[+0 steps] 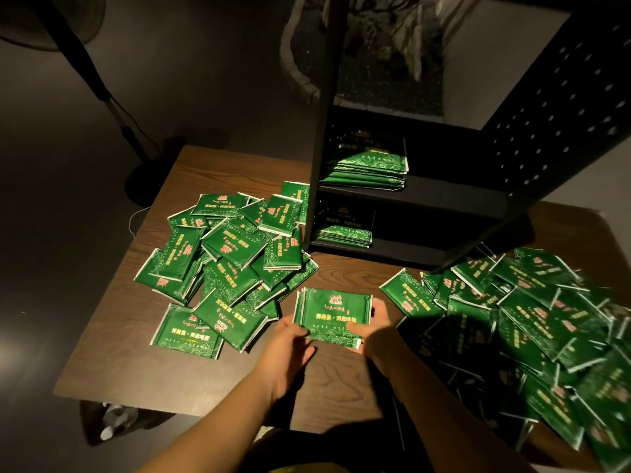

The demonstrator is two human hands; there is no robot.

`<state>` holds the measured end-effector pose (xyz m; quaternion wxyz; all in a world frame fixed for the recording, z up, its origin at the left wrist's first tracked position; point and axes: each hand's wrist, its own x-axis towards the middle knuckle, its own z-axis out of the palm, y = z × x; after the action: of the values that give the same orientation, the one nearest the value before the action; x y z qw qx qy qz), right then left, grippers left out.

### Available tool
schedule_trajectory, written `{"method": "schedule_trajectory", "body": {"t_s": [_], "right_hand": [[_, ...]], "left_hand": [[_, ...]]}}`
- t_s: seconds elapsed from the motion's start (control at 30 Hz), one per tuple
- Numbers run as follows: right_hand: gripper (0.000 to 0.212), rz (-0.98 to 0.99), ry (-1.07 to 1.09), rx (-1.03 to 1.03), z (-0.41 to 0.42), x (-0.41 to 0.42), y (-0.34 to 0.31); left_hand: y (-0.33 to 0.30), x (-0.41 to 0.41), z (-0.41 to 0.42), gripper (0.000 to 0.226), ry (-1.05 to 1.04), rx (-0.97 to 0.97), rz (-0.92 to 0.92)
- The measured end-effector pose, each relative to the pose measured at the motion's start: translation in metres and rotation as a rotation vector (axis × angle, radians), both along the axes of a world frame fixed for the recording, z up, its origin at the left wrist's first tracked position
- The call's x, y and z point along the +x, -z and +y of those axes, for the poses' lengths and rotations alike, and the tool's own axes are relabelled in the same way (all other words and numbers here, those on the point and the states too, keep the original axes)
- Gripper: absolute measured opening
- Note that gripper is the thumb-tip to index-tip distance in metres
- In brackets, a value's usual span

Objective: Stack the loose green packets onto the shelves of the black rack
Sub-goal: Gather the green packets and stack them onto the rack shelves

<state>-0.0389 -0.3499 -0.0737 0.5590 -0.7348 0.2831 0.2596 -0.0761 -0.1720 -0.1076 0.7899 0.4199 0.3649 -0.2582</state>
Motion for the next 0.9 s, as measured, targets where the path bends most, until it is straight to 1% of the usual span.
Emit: {"method": "schedule_trajectory", "body": {"t_s": [0.03,0.1,0.17,0.23,0.3,0.4,0.47,0.53,0.6,0.7,0.73,0.8,0.9], "right_hand": [[0.073,-0.041,-0.032,0.023,-0.004,0.0,-0.004],[0.054,-0.09,-0.135,0.041,-0.009,-0.001,-0.005],[0.036,-0.138,-0.193,0.0,-0.009,-0.002,-0.004],[0.033,-0.192,-0.17,-0.035,-0.007,-0.004,-0.004],[0.036,-0.233,-0.143,-0.08,-0.006,-0.007,-0.001],[0.048,-0.24,-0.163,-0.127,-0.007,-0.013,0.005],[0.055,-0.198,-0.169,-0.164,-0.008,-0.015,0.011],[0.057,-0.167,-0.166,-0.2,-0.005,-0.016,0.015],[0.051,-0.194,-0.153,-0.243,-0.003,-0.017,0.015],[0.03,-0.285,-0.135,-0.3,-0.004,-0.018,0.014],[0.026,-0.308,-0.142,-0.318,-0.005,-0.02,0.014],[0.028,-0.335,-0.151,-0.331,-0.007,-0.023,0.014],[0.034,-0.294,-0.17,-0.326,-0.007,-0.024,0.015]], "left_hand": [[-0.003,0.004,0.006,0.028,0.067,0.075,-0.104],[-0.011,0.013,0.014,0.039,0.26,0.212,-0.295],[-0.017,0.02,0.014,0.043,0.412,0.341,-0.431],[-0.017,0.028,0.013,0.043,0.465,0.494,-0.52],[-0.011,0.034,0.014,0.047,0.521,0.603,-0.592],[-0.006,0.035,0.013,0.05,0.658,0.784,-0.612],[-0.001,0.033,0.008,0.046,0.707,0.829,-0.595],[0.002,0.03,0.003,0.038,0.747,0.863,-0.579],[0.003,0.028,-0.001,0.028,0.736,0.892,-0.612],[0.0,0.025,-0.002,0.021,0.634,0.921,-0.734],[-0.001,0.025,-0.002,0.022,0.608,0.932,-0.76],[-0.001,0.025,0.0,0.027,0.598,0.943,-0.78],[0.002,0.026,0.001,0.046,0.667,0.954,-0.687]]}}
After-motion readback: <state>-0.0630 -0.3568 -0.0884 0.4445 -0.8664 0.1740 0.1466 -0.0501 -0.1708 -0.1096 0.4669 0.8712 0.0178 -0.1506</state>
